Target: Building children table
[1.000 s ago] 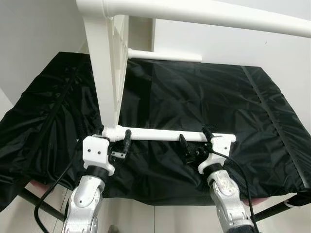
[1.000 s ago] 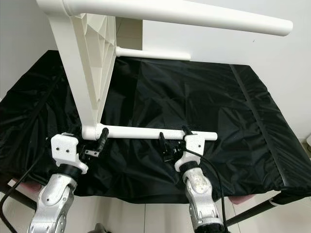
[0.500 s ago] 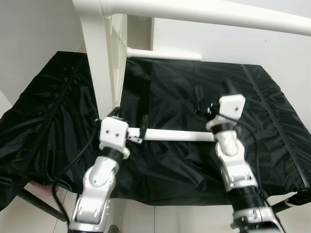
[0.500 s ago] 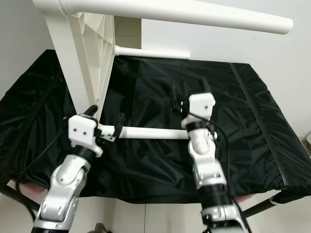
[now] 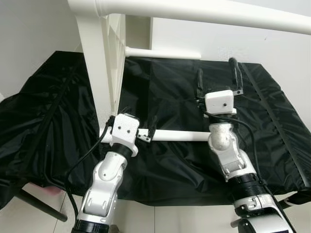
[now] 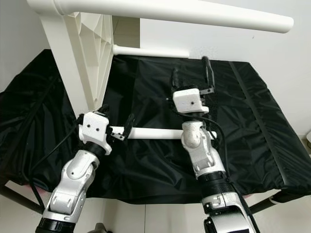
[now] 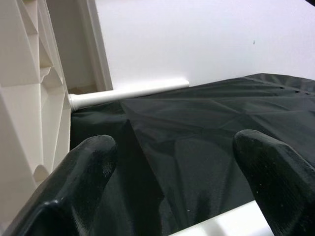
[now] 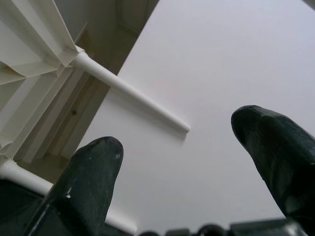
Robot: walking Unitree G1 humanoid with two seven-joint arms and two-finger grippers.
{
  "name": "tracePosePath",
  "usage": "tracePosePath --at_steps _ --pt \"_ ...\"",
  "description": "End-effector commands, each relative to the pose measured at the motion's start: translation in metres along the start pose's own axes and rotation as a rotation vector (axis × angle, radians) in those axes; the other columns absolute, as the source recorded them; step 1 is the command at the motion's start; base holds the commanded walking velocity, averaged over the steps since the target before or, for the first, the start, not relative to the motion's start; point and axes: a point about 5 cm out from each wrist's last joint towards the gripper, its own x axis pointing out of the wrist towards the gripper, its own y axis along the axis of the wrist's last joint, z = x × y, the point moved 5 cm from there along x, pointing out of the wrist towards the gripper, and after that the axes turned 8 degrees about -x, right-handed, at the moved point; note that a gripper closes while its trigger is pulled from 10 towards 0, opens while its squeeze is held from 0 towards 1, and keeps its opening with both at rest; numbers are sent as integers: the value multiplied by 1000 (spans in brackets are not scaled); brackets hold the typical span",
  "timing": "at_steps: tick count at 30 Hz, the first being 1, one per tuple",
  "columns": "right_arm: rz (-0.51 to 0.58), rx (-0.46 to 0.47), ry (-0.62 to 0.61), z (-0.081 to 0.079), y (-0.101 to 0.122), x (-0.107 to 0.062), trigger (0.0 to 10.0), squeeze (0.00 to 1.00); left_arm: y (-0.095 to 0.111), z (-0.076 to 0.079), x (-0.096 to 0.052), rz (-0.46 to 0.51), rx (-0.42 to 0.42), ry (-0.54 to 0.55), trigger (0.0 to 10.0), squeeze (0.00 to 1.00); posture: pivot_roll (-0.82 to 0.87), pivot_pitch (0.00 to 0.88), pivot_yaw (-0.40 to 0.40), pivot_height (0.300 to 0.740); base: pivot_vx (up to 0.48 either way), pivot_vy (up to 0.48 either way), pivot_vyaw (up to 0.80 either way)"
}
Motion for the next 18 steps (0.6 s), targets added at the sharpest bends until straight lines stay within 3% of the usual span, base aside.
tracePosePath --at_steps 1,4,6,8,18 --pt "134 -88 -23 -4 21 7 10000 0 -6 -4 2 -26 10 27 10000 0 -11 83 -5 740 0 0 0" --pt "236 -179 -47 -8 36 8 10000 0 -5 -5 4 -22 13 33 10000 0 1 84 -6 740 0 0 0" --pt "236 -179 -47 -8 36 8 10000 0 -5 -5 4 -22 13 33 10000 0 1 84 -6 740 0 0 0" --pt "289 -236 -78 -8 42 8 10000 0 -5 -7 5 -21 18 39 10000 0 4 83 -4 740 0 0 0" --pt "362 -326 -255 15 55 20 10000 0 -5 -12 7 -22 31 40 10000 0 0 83 18 740 0 0 0"
